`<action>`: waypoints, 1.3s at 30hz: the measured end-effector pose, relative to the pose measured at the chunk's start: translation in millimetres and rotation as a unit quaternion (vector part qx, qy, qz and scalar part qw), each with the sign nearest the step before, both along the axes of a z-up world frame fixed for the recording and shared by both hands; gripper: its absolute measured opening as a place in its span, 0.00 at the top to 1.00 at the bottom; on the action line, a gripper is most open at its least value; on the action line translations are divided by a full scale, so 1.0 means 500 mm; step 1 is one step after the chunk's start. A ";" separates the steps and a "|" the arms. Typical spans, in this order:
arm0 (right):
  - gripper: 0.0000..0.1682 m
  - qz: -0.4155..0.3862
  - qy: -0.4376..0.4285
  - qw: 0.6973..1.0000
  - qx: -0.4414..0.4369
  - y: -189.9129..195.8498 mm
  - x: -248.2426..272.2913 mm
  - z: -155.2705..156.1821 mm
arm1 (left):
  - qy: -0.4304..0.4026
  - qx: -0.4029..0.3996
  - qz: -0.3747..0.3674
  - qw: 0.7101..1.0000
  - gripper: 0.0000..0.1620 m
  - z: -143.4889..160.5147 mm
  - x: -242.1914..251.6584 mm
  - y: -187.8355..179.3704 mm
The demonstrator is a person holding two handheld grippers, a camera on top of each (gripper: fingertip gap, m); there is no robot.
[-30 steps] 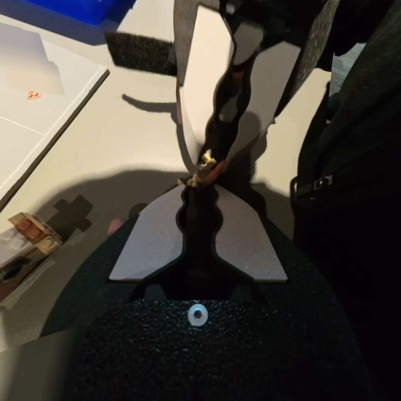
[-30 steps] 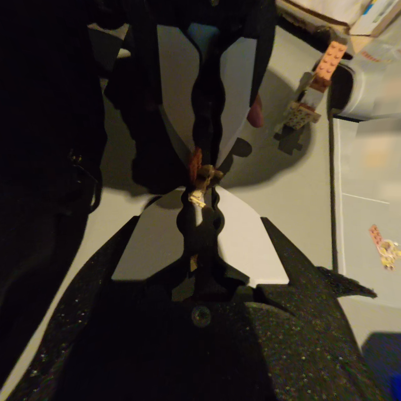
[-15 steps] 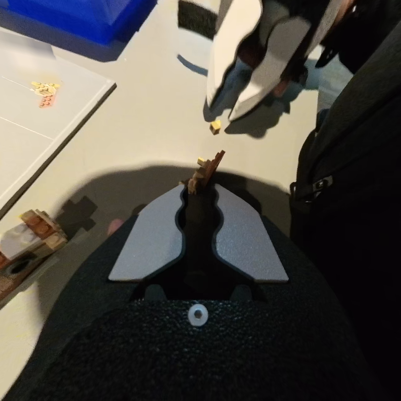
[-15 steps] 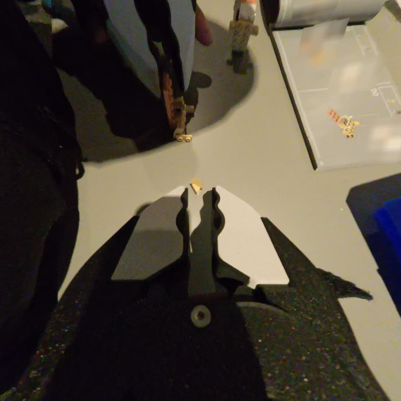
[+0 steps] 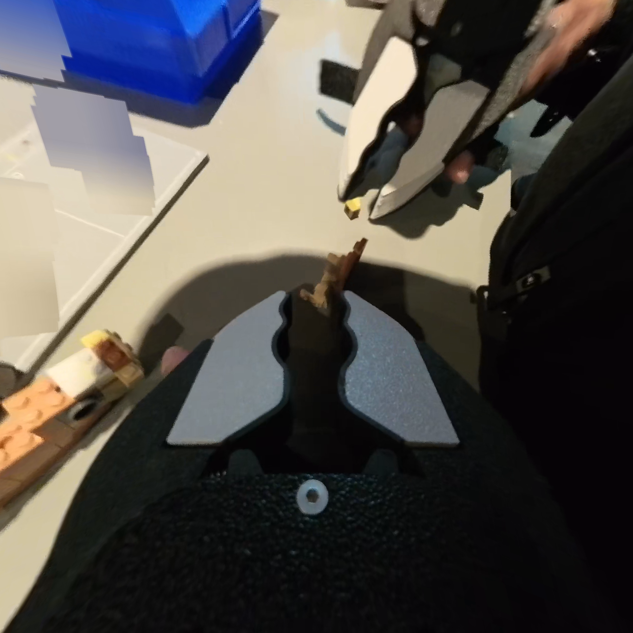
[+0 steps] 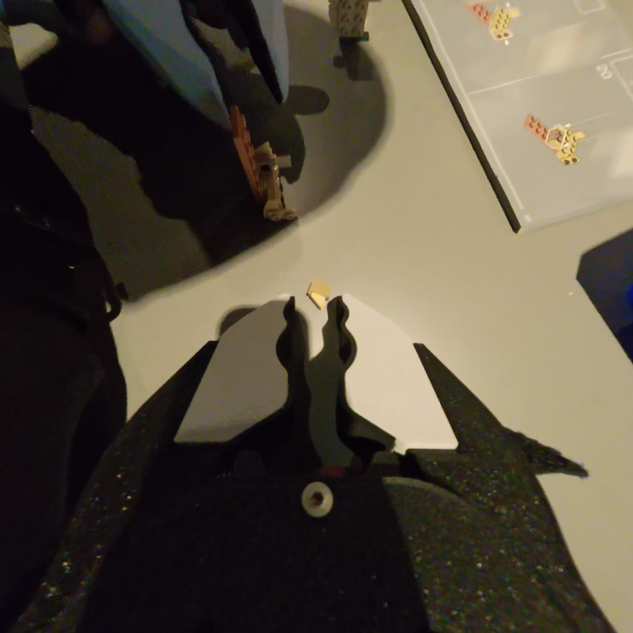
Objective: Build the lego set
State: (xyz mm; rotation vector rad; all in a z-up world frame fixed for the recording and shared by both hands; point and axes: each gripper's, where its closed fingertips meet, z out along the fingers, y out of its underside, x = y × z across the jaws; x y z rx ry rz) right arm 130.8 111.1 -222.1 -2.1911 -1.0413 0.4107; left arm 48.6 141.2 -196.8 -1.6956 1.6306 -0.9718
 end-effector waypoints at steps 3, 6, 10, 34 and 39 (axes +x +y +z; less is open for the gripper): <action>0.91 0.002 -0.001 1.000 0.001 0.004 -0.006 0.000 | 0.008 0.032 -0.034 0.999 0.81 -0.005 0.005 -0.004; 0.93 0.003 0.000 1.000 0.000 0.007 -0.007 0.000 | 0.022 0.047 -0.058 0.997 0.80 -0.013 0.009 -0.014; 0.93 0.032 0.002 0.999 0.007 0.009 -0.024 0.003 | 0.030 0.043 -0.071 0.996 0.80 -0.018 0.009 -0.019; 0.92 0.151 0.013 0.985 0.079 0.037 -0.129 0.038 | 0.062 0.101 -0.096 0.988 0.79 -0.038 0.010 -0.033; 0.92 0.154 0.012 0.985 0.076 0.036 -0.133 0.037 | 0.066 0.120 -0.093 0.986 0.80 -0.041 0.010 -0.034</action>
